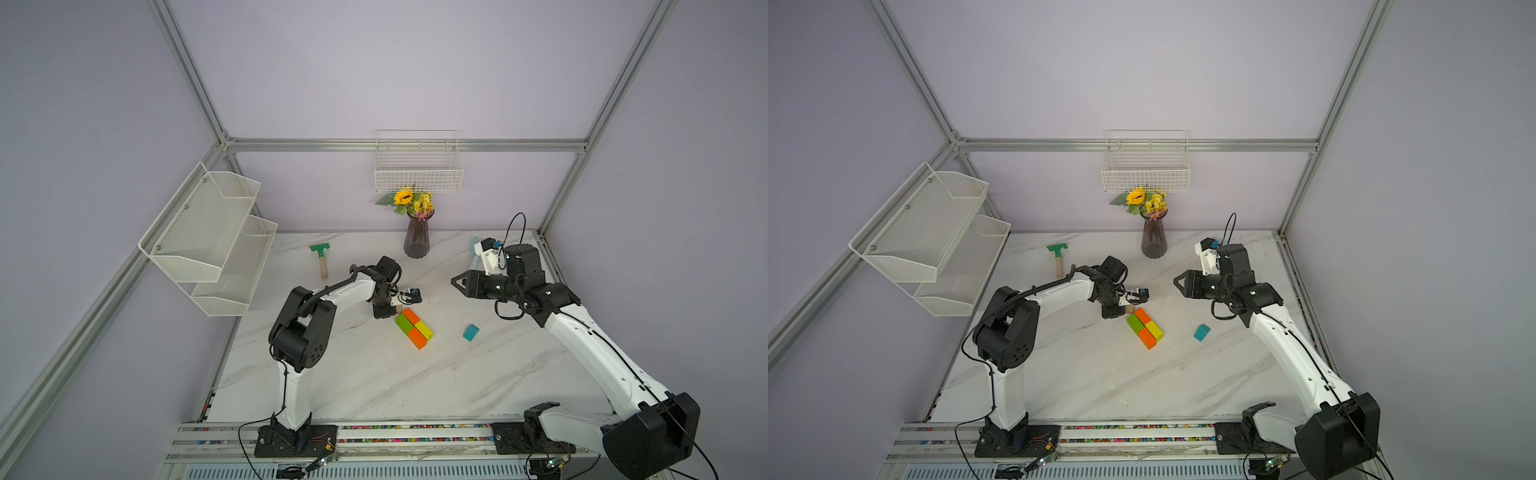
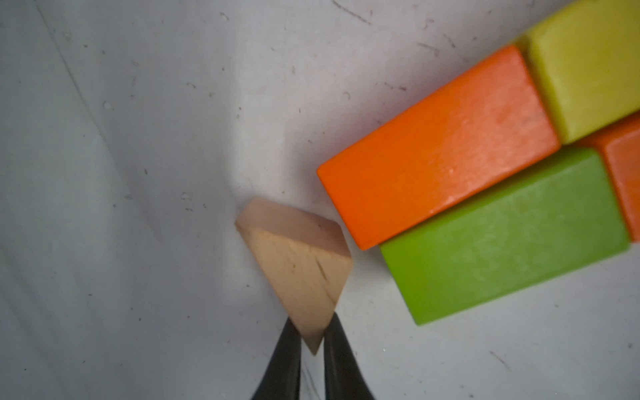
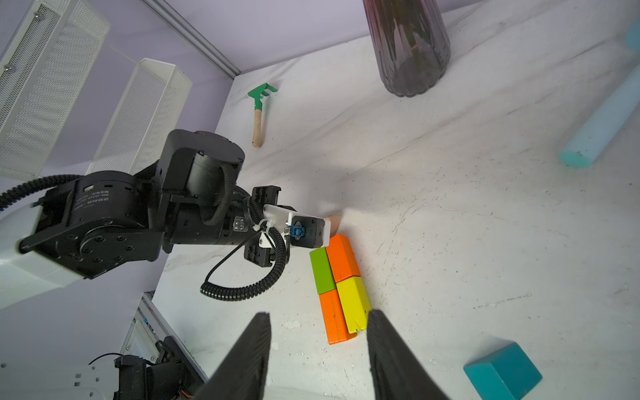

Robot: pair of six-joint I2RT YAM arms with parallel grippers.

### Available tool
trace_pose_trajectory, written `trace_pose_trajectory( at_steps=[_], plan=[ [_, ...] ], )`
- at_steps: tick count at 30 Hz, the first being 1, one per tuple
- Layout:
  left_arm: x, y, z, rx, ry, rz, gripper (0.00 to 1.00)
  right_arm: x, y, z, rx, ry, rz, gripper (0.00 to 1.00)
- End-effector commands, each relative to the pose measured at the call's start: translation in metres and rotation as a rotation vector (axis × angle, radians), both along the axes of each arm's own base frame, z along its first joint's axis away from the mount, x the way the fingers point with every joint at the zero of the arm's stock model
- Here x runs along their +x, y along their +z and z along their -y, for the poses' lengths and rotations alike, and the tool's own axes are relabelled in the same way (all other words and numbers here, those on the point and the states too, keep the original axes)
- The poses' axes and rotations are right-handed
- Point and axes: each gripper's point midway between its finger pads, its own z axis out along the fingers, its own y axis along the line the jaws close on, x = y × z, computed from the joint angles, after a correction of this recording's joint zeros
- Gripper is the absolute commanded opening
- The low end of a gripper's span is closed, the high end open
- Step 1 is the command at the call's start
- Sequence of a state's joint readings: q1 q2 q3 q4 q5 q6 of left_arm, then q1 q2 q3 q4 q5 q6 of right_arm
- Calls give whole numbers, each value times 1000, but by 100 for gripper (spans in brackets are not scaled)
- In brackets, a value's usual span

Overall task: Assemble a piece of candy with building blocks
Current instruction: Assemble the building block at the center of the board.

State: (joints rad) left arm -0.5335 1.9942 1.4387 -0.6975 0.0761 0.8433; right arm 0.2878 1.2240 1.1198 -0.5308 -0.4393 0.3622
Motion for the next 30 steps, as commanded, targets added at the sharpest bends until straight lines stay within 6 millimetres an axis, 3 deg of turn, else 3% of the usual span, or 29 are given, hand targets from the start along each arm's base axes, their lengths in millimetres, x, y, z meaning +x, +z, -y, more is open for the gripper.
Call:
trace_pose_trajectory(
  at_steps=[1, 21, 24, 30],
  plan=[
    [1, 4, 7, -25, 16, -5, 14, 0, -5, 0, 2, 1, -21, 49],
    [-3, 12, 9, -59, 36, -10, 26, -3, -16, 0, 3, 8, -45, 49],
    [-3, 27, 12, -90, 34, 7, 26, -4, -16, -1, 3, 9, -45, 49],
    [9, 85, 7, -151, 86, 135, 26, -4, -19, 1, -7, 8, -43, 49]
  ],
)
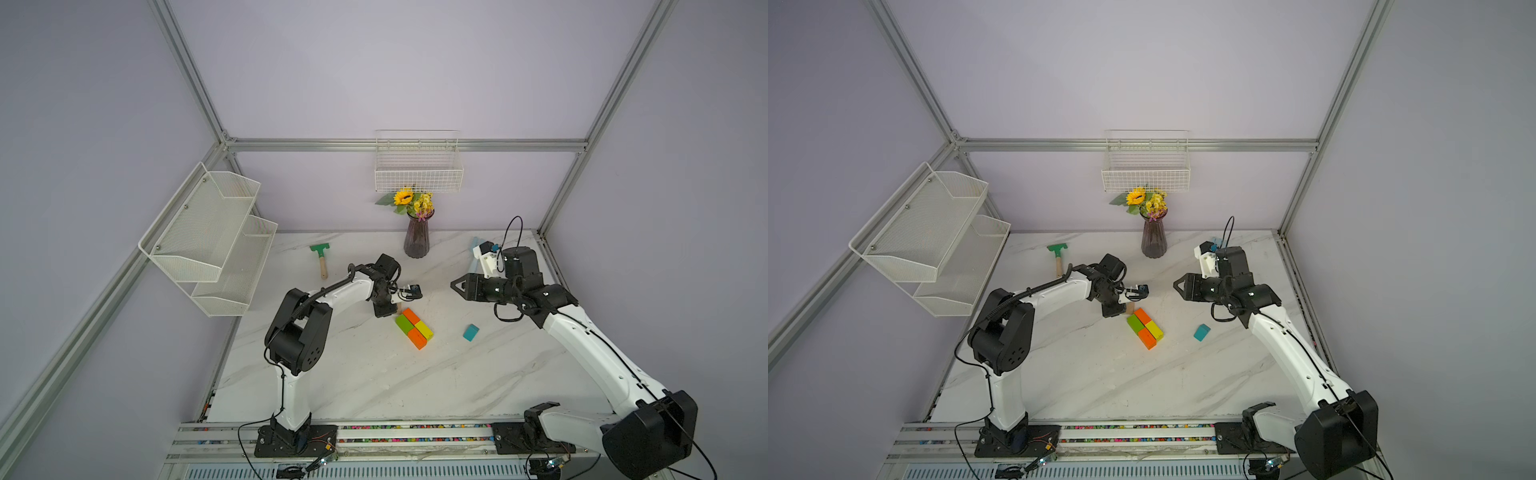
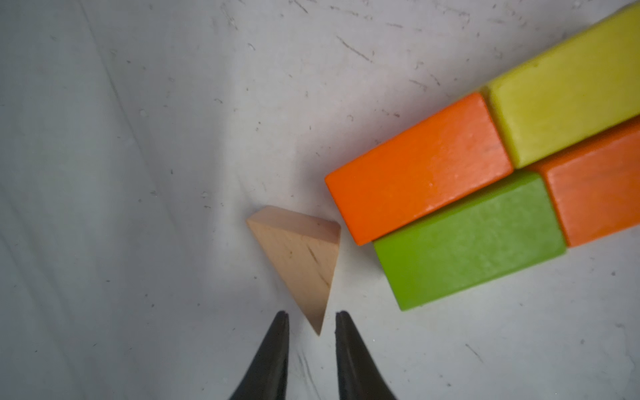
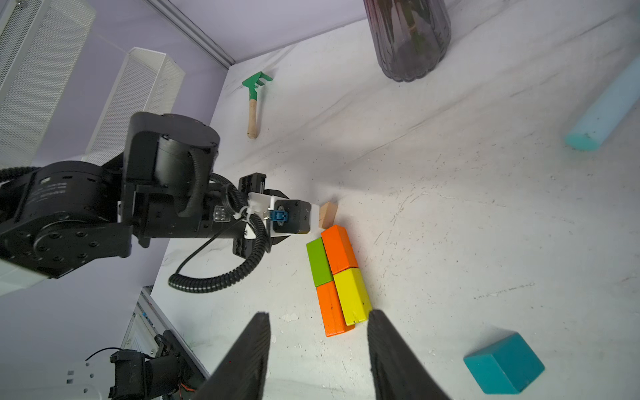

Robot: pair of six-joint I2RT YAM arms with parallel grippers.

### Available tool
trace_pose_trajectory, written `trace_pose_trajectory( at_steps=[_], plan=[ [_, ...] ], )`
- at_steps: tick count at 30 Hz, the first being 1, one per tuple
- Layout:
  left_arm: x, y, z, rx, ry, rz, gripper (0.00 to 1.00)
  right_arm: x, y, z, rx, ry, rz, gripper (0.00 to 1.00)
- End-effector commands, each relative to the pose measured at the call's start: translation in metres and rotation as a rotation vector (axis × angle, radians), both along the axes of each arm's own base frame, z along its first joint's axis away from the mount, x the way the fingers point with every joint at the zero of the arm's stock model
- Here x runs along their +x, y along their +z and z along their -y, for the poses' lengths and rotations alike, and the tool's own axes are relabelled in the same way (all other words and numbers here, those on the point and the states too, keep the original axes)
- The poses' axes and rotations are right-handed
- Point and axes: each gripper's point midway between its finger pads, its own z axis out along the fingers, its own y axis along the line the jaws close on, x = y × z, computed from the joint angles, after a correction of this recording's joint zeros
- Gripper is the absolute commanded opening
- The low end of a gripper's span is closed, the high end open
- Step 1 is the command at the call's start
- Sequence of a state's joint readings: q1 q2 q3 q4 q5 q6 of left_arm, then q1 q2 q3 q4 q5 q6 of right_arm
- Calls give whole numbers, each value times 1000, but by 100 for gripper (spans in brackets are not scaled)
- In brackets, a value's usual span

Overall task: Assemble a piece of candy with building blocks
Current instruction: Assemble the building block at the center of the board, then adjust the building block at the center of the board.

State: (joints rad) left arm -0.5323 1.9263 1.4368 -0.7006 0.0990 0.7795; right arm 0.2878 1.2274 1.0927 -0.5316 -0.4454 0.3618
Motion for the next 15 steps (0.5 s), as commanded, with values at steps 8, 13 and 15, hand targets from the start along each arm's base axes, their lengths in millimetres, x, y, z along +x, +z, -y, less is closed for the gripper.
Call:
trace_pose_trajectory(
  at_steps=[8, 13, 15],
  plan=[
    [31, 148, -28, -390, 408, 272, 22, -35, -30, 1, 92, 0, 16, 0],
    [36, 176, -58, -699, 719, 366, 10, -68, -52, -14, 174, 3, 31, 0],
    [26, 181, -62, -787, 774, 352, 8, -79, -70, -25, 130, 15, 11, 0]
  ],
)
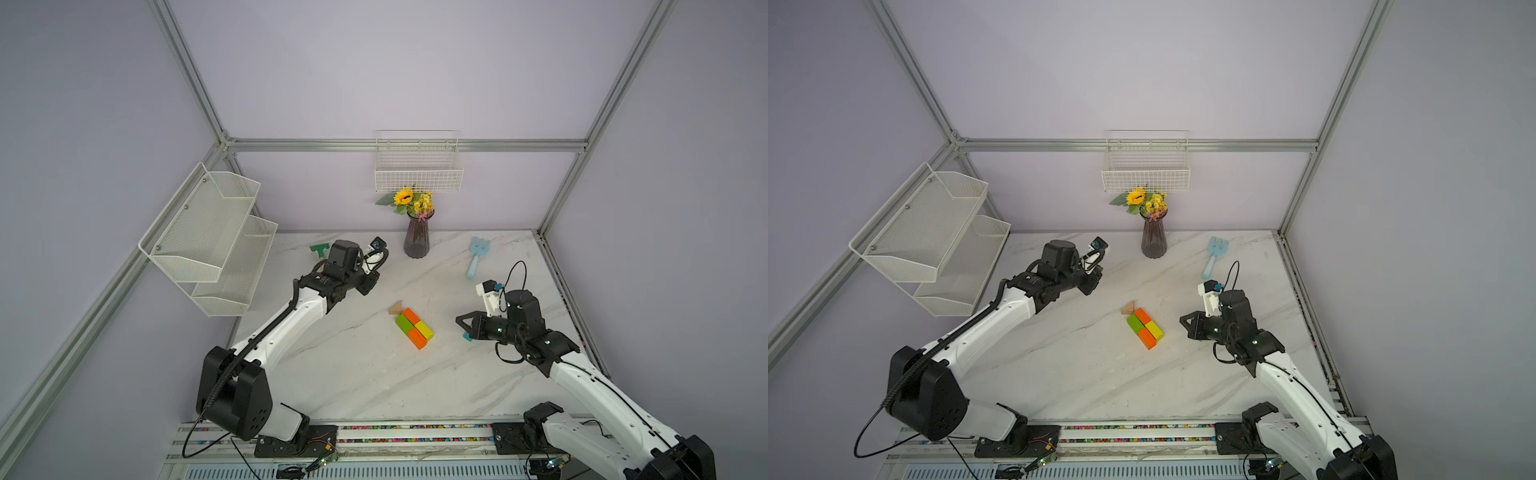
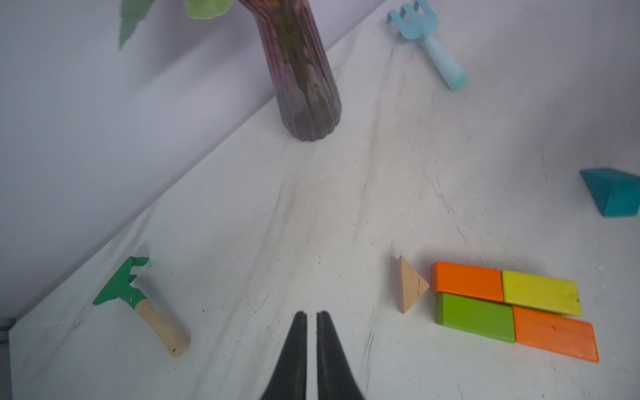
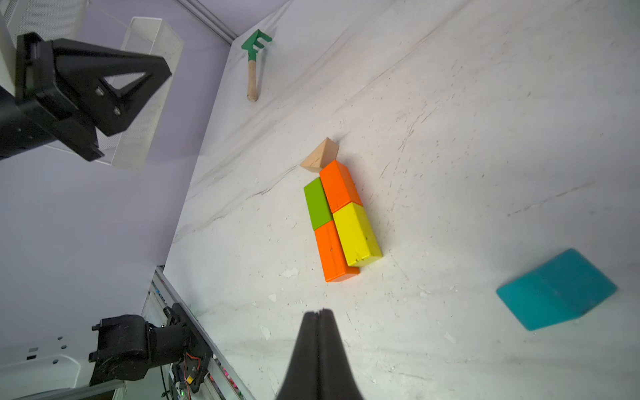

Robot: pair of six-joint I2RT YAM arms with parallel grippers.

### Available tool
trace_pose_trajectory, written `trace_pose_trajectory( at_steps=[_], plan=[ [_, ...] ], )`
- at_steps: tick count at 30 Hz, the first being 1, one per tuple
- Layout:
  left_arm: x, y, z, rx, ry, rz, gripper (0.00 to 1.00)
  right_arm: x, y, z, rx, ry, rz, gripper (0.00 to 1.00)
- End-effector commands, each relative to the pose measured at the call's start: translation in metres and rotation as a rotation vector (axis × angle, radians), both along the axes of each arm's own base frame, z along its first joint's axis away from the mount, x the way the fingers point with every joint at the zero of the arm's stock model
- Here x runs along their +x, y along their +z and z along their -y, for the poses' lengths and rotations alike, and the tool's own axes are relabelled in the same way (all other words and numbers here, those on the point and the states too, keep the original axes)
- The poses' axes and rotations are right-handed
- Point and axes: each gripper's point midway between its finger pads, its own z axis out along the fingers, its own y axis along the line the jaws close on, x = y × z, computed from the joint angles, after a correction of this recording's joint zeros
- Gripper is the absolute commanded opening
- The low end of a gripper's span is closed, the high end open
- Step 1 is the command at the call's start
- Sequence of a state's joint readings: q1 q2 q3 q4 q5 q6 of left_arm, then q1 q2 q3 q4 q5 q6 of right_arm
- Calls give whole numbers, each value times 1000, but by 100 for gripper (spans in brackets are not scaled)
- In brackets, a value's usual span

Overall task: Assemble a piece of candy with building blocks
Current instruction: Adjust the building block at the center of the board.

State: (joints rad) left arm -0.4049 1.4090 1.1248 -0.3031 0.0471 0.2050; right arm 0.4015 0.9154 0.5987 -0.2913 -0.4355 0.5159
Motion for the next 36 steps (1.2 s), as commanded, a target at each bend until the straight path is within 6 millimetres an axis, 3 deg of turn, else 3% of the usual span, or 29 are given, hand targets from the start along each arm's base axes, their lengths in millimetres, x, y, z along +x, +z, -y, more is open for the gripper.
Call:
trace_pose_trajectory(
  at_steps=[1, 6, 11, 15, 23, 36],
  plan=[
    [4, 19, 1, -289, 157, 17, 7, -6, -7, -21, 7, 6, 32, 0],
    [-9, -16, 13, -319, 135, -166, 2, -26, -56, -41, -4, 49, -68, 0],
    [-16, -17, 18, -440, 137, -163, 5, -30, -88, -38, -2, 16, -113, 0],
    [-19, -14, 14, -479, 147, -116, 10, -27, -96, -41, -23, 18, -111, 0],
    [-23, -31, 17, -421, 142, -214, 11, -26, -119, -60, -75, 56, -135, 0],
    [-30, -37, 14, -424, 147, -222, 11, 0, -122, -85, -123, 68, -104, 0]
  ],
)
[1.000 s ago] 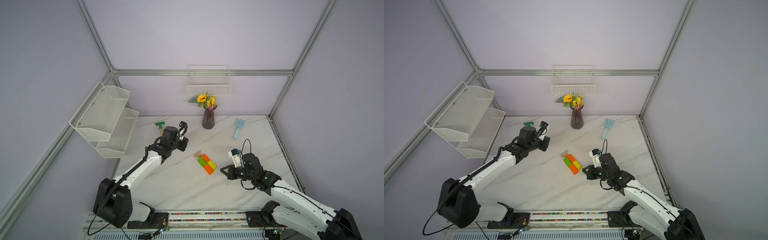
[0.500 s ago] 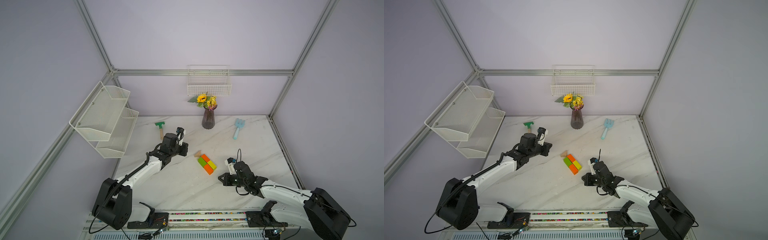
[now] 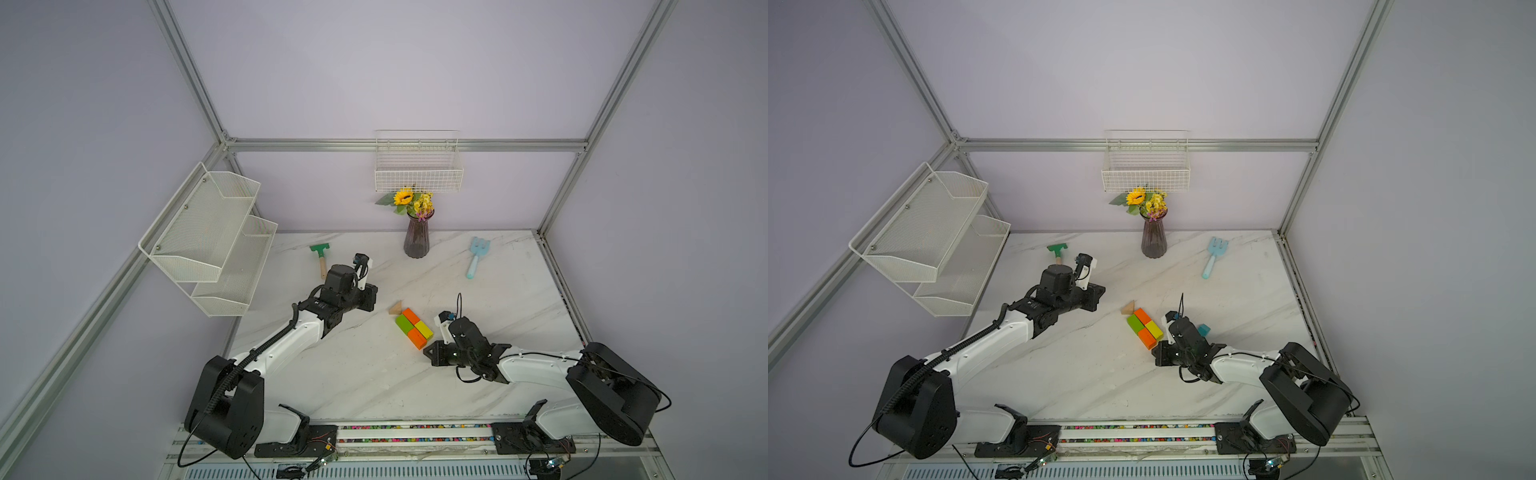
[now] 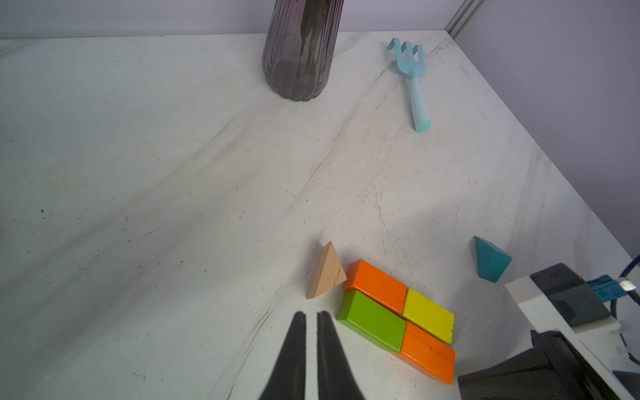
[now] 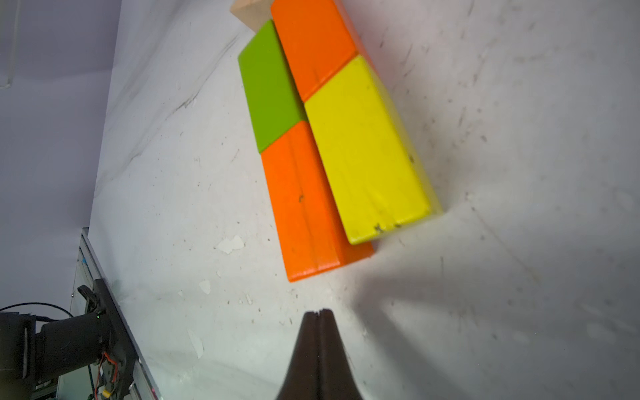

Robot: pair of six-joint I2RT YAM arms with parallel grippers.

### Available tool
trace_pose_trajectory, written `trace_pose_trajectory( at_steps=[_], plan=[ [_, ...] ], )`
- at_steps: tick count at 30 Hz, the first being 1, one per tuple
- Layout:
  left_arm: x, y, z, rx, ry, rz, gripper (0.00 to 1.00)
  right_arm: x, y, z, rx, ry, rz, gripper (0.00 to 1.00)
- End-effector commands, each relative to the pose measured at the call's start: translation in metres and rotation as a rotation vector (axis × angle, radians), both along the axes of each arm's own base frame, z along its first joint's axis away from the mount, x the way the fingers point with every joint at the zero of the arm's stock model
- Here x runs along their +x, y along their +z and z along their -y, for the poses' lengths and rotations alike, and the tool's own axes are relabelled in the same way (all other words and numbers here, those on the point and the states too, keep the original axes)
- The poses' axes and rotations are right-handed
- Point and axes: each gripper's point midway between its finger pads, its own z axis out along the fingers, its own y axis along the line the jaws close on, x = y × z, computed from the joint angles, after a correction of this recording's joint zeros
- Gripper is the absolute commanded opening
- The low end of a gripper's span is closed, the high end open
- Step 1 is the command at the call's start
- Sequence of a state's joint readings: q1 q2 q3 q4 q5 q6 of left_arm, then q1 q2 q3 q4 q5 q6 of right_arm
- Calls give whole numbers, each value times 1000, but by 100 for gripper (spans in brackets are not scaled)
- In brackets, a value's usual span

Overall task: Assemble a piece of candy with building blocks
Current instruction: Adjust the building block at the center of the board.

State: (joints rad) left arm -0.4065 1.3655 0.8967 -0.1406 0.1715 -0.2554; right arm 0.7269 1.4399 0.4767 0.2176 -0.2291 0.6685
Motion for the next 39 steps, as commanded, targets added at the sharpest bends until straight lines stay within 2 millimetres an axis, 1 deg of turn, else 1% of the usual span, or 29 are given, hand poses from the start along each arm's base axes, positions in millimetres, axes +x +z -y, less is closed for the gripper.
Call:
trace_pose_trajectory(
  at_steps=[1, 5, 8, 9, 12, 15, 17, 19, 20, 21, 24, 25, 26, 28, 30, 32, 33, 35, 37, 39],
  plan=[
    [-1, 13, 2, -38, 0, 19, 11, 11, 5, -6, -12, -1, 45, 0],
    [-4, 11, -1, -28, 7, 14, 11, 14, 7, -6, -16, -10, 49, 0],
    [-6, 10, -2, -26, 10, 15, 11, 15, 13, -7, -6, -10, 61, 0],
    [-6, 9, -2, -25, 10, 15, 11, 11, 10, -4, -22, -9, 44, 0],
    [-7, 9, -2, -25, 8, 12, 11, 11, 15, -3, -22, -10, 47, 0],
    [-7, 9, -2, -27, 5, 10, 11, 8, 34, -1, 7, -11, 75, 0],
    [-8, 11, -2, -28, 7, 13, 11, 5, 56, 1, 41, -13, 110, 0],
    [-8, 12, -4, -26, 11, 19, 11, 0, 83, 5, 81, -13, 150, 0],
    [-8, 14, -5, -25, 16, 23, 12, -1, 94, 9, 93, -29, 158, 0],
    [-9, 14, -5, -26, 17, 26, 12, 0, 103, 15, 88, -53, 171, 2],
    [-10, 15, -6, -28, 17, 28, 13, 7, 112, 48, -15, -200, 171, 34],
    [-11, 14, -5, -28, 16, 26, 14, 10, 113, 63, -50, -257, 162, 42],
    [-11, 14, -5, -28, 14, 27, 14, 14, 115, 76, -71, -310, 155, 47],
    [-11, 13, -5, -28, 11, 23, 14, 20, 117, 102, -82, -404, 128, 54],
    [-12, 12, -4, -24, 4, 19, 14, 28, 120, 127, -71, -489, 88, 56],
    [-12, 12, -4, -17, -4, 15, 15, 34, 117, 152, -75, -562, 45, 62],
    [-12, 12, -4, -15, -5, 14, 15, 36, 113, 158, -89, -571, 26, 63],
    [-12, 11, -4, -15, -6, 17, 15, 40, 100, 166, -155, -563, -24, 65],
    [-13, 10, -3, -16, -10, 16, 15, 42, 77, 167, -229, -540, -113, 66],
    [-12, 9, -2, -20, -14, 15, 15, 44, 57, 165, -279, -515, -185, 63]
  ],
)
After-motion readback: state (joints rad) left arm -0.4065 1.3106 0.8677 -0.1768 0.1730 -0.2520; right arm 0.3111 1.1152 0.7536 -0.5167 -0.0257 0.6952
